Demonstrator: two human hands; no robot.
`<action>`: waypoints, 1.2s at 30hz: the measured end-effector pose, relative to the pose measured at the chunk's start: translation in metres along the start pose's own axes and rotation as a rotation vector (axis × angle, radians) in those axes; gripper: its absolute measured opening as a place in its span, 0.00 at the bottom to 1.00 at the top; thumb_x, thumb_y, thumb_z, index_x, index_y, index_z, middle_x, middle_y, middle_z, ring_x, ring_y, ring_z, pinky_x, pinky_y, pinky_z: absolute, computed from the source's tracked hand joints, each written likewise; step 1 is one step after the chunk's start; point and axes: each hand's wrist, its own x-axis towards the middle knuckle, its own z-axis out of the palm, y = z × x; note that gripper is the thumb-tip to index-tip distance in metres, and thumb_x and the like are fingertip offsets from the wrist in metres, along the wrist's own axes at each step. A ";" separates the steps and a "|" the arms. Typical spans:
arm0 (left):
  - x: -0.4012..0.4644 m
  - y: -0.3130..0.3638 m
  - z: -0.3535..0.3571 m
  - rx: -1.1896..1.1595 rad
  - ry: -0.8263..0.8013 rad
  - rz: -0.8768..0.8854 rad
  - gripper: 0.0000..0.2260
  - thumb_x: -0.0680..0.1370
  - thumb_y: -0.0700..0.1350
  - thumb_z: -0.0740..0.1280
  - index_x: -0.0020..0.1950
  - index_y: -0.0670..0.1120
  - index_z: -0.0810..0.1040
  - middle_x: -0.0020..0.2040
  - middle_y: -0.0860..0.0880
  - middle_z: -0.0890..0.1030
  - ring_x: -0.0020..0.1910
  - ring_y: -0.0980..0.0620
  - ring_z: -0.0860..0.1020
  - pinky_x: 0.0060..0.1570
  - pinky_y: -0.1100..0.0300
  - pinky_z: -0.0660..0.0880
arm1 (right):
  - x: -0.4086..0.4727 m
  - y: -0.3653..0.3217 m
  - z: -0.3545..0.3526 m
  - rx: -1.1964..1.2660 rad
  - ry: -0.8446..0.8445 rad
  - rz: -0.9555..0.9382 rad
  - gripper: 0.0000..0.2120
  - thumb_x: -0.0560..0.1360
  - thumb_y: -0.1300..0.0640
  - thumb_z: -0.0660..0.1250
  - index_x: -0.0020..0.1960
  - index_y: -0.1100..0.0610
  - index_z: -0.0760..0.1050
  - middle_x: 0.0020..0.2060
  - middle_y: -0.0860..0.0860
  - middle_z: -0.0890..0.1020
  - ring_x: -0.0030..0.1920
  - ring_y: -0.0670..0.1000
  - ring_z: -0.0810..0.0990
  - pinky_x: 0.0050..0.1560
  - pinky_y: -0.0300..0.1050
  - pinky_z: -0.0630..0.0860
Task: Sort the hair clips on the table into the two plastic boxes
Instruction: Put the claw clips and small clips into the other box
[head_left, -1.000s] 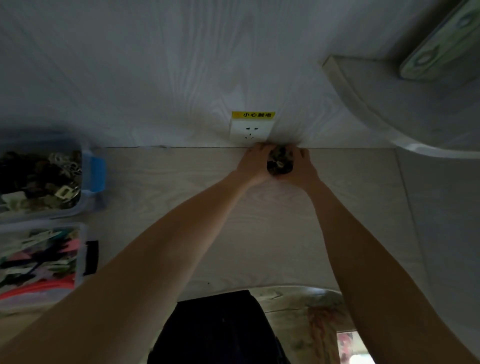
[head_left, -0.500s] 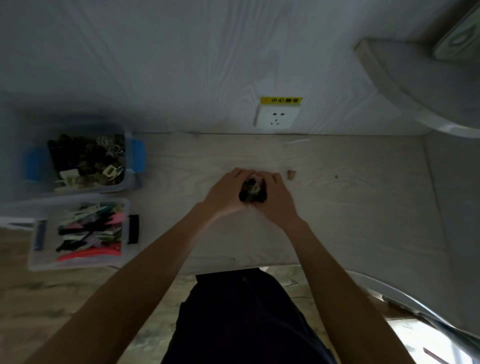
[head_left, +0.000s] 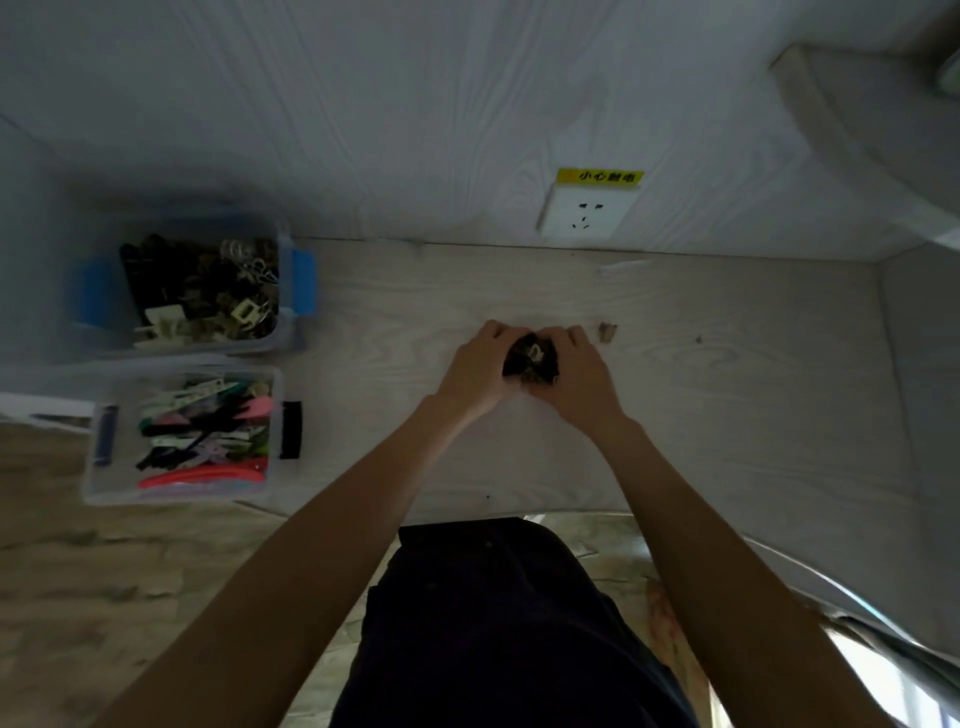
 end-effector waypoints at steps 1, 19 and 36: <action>-0.001 -0.001 -0.002 -0.017 -0.006 0.001 0.24 0.73 0.43 0.70 0.68 0.47 0.70 0.63 0.43 0.73 0.60 0.44 0.74 0.59 0.58 0.68 | -0.001 0.000 0.001 0.018 0.021 -0.001 0.27 0.67 0.55 0.74 0.62 0.58 0.69 0.57 0.58 0.72 0.52 0.60 0.75 0.48 0.51 0.72; -0.078 -0.040 -0.146 -0.335 0.519 -0.131 0.20 0.71 0.40 0.71 0.63 0.48 0.74 0.54 0.51 0.76 0.48 0.57 0.77 0.47 0.75 0.72 | 0.014 -0.161 -0.007 0.628 -0.118 -0.239 0.22 0.70 0.63 0.72 0.62 0.56 0.73 0.51 0.49 0.77 0.51 0.49 0.78 0.49 0.46 0.81; -0.124 -0.159 -0.241 0.201 0.551 -0.385 0.19 0.77 0.42 0.63 0.69 0.47 0.69 0.69 0.44 0.68 0.62 0.40 0.71 0.60 0.50 0.69 | 0.081 -0.296 0.051 -0.031 -0.067 -0.582 0.24 0.72 0.67 0.63 0.68 0.59 0.66 0.63 0.60 0.69 0.58 0.59 0.73 0.50 0.42 0.68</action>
